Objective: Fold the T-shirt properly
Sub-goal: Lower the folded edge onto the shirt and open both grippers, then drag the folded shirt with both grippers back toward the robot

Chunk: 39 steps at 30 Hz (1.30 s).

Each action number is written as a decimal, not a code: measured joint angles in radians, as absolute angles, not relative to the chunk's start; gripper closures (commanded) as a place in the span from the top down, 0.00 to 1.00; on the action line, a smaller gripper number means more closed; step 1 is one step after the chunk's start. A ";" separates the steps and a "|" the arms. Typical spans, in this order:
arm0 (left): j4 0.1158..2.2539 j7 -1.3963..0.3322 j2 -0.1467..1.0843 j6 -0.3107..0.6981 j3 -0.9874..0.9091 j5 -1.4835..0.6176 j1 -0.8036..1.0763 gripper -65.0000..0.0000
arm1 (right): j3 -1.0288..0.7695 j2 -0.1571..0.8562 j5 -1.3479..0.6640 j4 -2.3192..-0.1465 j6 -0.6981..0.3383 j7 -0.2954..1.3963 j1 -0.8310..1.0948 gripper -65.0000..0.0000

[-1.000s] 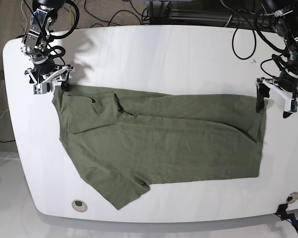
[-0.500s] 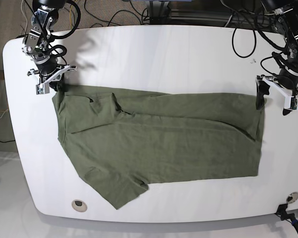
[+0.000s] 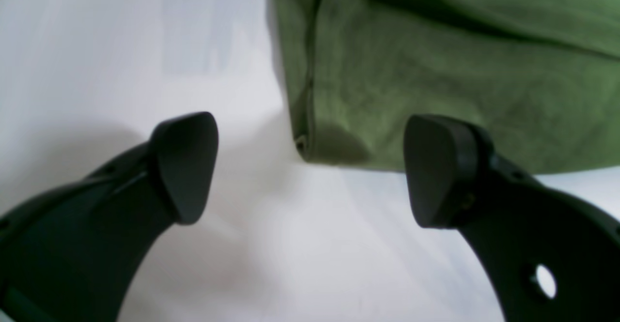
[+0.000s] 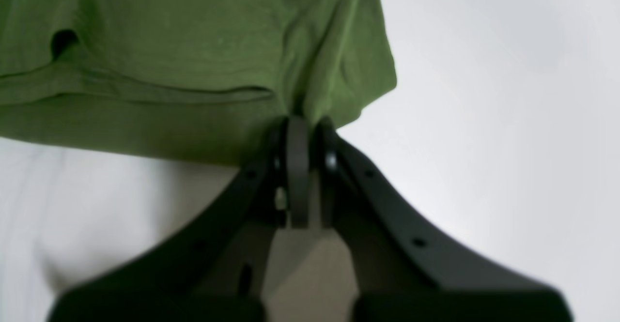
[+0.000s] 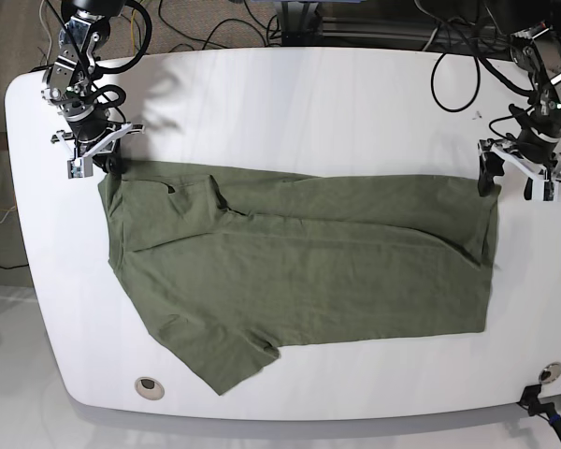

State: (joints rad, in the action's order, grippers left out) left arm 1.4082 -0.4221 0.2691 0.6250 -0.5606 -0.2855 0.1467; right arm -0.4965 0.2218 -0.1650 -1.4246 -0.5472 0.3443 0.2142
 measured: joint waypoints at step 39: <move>1.150 -0.372 0.308 0.628 -0.472 -0.311 0.047 0.15 | -0.496 0.222 -0.165 -1.425 -0.547 0.344 0.214 0.00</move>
State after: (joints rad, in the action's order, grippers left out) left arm 1.1500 -0.3717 0.3077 0.6281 -0.4725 -0.3111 0.0471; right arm -0.4957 0.2218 -0.1650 -1.4250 -0.5472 0.3443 0.2138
